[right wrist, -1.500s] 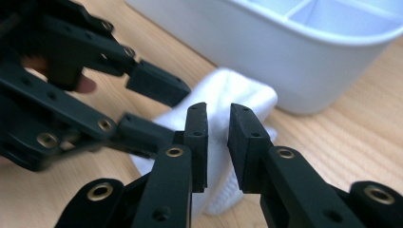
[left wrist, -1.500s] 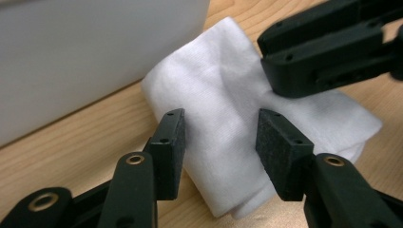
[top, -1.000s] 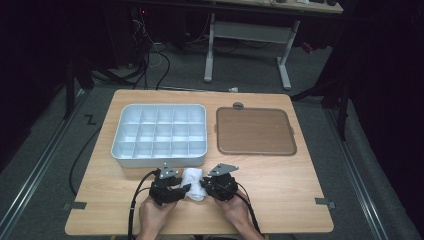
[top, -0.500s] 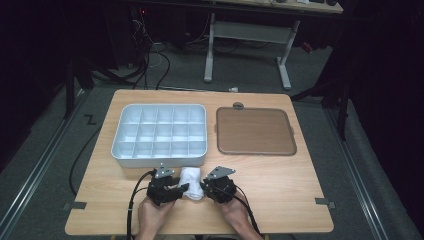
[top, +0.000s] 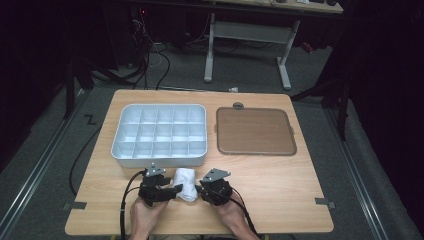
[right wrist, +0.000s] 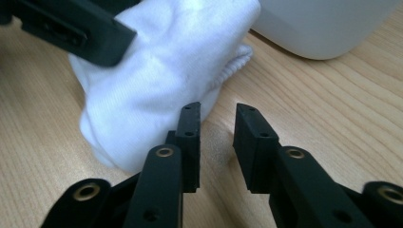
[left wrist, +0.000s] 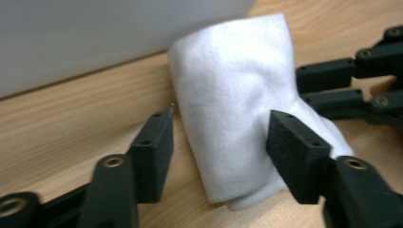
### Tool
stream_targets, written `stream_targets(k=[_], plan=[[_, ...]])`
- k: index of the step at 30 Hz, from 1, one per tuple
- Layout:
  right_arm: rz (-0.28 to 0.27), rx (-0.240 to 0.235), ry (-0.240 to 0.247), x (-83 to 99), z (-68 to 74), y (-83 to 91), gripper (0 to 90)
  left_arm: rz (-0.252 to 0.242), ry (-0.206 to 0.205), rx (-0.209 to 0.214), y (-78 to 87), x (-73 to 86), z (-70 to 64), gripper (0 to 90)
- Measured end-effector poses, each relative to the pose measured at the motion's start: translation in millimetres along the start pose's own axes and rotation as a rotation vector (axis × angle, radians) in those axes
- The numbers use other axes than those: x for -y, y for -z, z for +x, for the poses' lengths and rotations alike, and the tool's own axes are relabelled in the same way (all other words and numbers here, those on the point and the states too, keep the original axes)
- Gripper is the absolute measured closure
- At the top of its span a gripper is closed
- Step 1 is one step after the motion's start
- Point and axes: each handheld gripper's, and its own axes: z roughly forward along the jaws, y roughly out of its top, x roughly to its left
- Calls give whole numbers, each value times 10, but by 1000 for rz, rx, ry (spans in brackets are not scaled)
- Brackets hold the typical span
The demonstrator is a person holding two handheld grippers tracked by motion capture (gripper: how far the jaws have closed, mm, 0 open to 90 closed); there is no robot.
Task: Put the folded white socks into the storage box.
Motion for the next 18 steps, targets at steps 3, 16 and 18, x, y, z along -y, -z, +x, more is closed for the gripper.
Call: stream_targets(k=[3,16,18], plan=[[-20,4,-9,30,-25,62,680,-13,24,20,28,-58,-13,357],[-69,99,-143,380,-516,487,608,2,34,25,-108,-283,-147,308],[-72,113,-159,429,-585,534,601,10,33,11,-154,-275,-137,310]])
